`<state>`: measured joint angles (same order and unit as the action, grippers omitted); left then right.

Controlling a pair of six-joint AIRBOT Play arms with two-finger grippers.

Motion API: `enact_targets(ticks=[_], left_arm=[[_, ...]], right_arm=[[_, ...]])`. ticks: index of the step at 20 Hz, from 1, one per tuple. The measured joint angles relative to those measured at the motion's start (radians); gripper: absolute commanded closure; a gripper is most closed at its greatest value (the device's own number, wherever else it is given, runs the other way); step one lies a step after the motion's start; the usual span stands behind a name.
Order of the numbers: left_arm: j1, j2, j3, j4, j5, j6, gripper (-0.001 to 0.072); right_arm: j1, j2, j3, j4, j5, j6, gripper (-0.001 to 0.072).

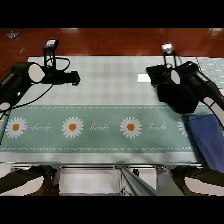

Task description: Fold the shirts.

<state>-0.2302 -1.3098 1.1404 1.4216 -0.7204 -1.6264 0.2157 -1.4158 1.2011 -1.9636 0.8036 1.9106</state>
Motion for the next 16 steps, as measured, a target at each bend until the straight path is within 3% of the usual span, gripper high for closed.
enact_targets(ticks=[3, 5, 9, 10, 11, 12, 16], left_arm=[[0.000, -0.031, 0.000, 0.001, 0.077, 0.000, 0.0006], [0.000, -0.048, 0.000, 0.003, 0.099, 0.000, 0.0006], [0.000, -0.075, 0.000, 0.003, 0.101, 0.000, 0.0006], [0.000, -0.077, 0.000, 0.003, 0.085, 0.000, 0.0006], [0.002, -0.079, 0.001, 0.004, 0.060, 0.001, 0.0006], [0.004, -0.080, 0.005, 0.014, 0.028, 0.002, 0.0006], [0.037, -0.060, 0.056, 0.113, -0.185, 0.004, 0.0007]], right_arm=[[-0.155, -0.008, 0.000, -0.071, 0.013, 0.116, 0.0083], [-0.261, -0.029, 0.000, -0.029, 0.027, 0.153, 0.0084], [-0.382, -0.112, 0.000, 0.158, 0.047, 0.087, 0.0111], [-0.396, -0.134, 0.000, 0.196, 0.061, 0.067, 0.0306], [-0.406, -0.152, 0.000, 0.236, 0.076, 0.041, 0.0617], [-0.413, -0.163, 0.002, 0.271, 0.095, 0.010, 0.0693], [-0.424, -0.150, 0.100, 0.426, 0.202, -0.164, 0.0693]])
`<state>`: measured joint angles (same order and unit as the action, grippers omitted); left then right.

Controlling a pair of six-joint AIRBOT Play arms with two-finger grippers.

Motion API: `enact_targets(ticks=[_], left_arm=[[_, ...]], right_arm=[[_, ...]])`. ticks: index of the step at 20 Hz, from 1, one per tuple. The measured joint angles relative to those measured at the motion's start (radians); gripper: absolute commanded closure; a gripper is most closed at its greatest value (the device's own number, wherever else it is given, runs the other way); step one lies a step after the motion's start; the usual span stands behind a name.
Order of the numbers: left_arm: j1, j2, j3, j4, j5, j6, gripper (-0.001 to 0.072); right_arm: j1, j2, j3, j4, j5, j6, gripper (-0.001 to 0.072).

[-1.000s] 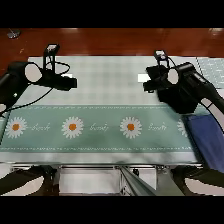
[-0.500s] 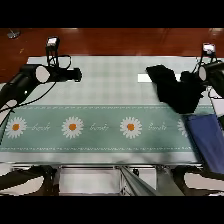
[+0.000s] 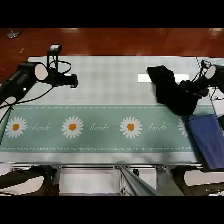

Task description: Fold the shirts.

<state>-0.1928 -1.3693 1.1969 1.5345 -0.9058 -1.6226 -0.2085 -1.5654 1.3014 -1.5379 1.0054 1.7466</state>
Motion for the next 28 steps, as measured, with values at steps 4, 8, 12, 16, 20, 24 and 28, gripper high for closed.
enact_targets(ticks=[4, 8, 12, 16, 20, 24, 28], left_arm=[[0.043, 0.117, 0.026, 0.069, -0.201, 0.011, 0.0006], [-0.005, 0.367, -0.079, -0.042, -0.286, 0.011, 0.0006], [-0.120, 0.614, -0.259, -0.124, -0.249, -0.056, 0.0007], [-0.166, 0.727, -0.400, -0.150, -0.184, -0.139, 0.0006], [-0.178, 0.736, -0.482, -0.159, -0.123, -0.173, 0.0006], [-0.179, 0.718, -0.513, -0.133, -0.050, -0.190, 0.0006], [-0.115, 0.712, -0.522, -0.035, -0.013, -0.195, 0.0007]], right_arm=[[0.028, 0.122, 0.232, 0.066, 0.060, -0.108, 0.0693], [0.090, 0.275, 0.461, 0.089, 0.064, -0.165, 0.0694], [0.180, 0.399, 0.613, 0.097, 0.056, -0.219, 0.0694], [0.307, 0.472, 0.701, 0.100, 0.051, -0.270, 0.0694], [0.451, 0.503, 0.726, 0.108, 0.058, -0.307, 0.0693], [0.584, 0.478, 0.676, 0.172, 0.157, -0.317, 0.0693], [0.703, 0.408, 0.444, 0.240, 0.225, -0.276, 0.0693]])
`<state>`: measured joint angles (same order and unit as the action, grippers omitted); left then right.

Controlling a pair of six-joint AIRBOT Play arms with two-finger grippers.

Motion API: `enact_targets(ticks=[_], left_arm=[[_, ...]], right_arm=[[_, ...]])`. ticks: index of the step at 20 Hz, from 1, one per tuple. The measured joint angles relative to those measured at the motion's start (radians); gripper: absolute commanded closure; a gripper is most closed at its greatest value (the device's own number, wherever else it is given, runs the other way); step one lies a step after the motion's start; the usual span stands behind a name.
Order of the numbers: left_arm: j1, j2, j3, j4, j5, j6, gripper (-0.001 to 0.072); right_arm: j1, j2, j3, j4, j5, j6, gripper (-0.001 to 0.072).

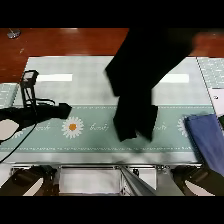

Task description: Fold the shirts.

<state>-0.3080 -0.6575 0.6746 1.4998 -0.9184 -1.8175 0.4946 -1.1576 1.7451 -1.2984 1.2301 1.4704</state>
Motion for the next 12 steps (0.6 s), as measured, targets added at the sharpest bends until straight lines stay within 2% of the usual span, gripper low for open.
enact_targets(ticks=[4, 5, 6, 7, 10, 12], left_arm=[[0.069, -0.003, -0.003, -0.048, -0.004, -0.003, 0.0006], [0.071, -0.003, -0.003, -0.071, -0.009, -0.003, 0.0006], [0.066, -0.003, -0.003, -0.088, -0.017, -0.003, 0.0006], [0.055, -0.004, -0.004, -0.101, -0.023, -0.003, 0.0006], [0.017, -0.016, -0.006, -0.128, -0.032, 0.011, 0.0006], [-0.003, -0.029, -0.007, -0.137, -0.042, 0.023, 0.0006]], right_arm=[[0.108, -0.129, -0.280, 0.081, -0.090, 0.064, 0.0692], [0.131, -0.171, -0.327, 0.116, -0.114, 0.069, 0.0626], [0.151, -0.209, -0.358, 0.156, -0.139, 0.070, 0.0271], [0.168, -0.243, -0.382, 0.194, -0.159, 0.069, 0.0095], [0.154, -0.286, -0.407, 0.254, -0.182, 0.062, 0.0094], [0.076, -0.268, -0.402, 0.247, -0.128, 0.058, 0.0094]])
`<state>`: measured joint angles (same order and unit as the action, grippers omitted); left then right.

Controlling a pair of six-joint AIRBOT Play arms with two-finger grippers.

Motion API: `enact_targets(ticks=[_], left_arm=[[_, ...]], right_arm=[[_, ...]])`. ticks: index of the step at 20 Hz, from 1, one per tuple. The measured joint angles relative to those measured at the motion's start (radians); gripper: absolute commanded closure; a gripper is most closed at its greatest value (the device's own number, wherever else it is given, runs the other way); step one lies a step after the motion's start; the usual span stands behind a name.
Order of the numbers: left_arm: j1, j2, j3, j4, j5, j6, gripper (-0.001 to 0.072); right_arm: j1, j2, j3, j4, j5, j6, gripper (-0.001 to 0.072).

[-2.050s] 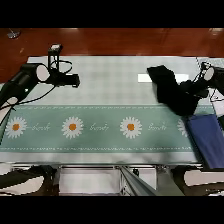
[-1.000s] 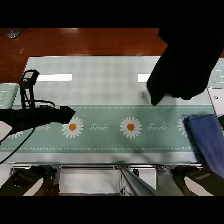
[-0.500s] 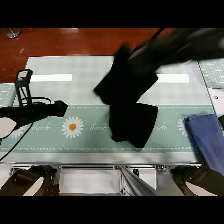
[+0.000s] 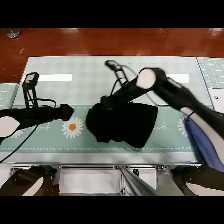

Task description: Fold the shirts.

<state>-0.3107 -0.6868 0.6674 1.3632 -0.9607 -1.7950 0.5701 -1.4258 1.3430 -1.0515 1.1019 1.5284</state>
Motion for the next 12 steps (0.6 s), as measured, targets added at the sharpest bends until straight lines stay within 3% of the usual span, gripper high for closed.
enact_targets(ticks=[6, 12], left_arm=[[0.004, -0.093, -0.042, -0.095, -0.055, 0.065, 0.0007], [0.102, -0.181, -0.222, -0.563, -0.026, 0.401, 0.0007]], right_arm=[[-0.418, 0.241, -0.174, -0.190, 0.177, -0.008, 0.0095], [-0.713, 0.521, -0.705, -0.102, 0.164, -0.063, 0.0095]])
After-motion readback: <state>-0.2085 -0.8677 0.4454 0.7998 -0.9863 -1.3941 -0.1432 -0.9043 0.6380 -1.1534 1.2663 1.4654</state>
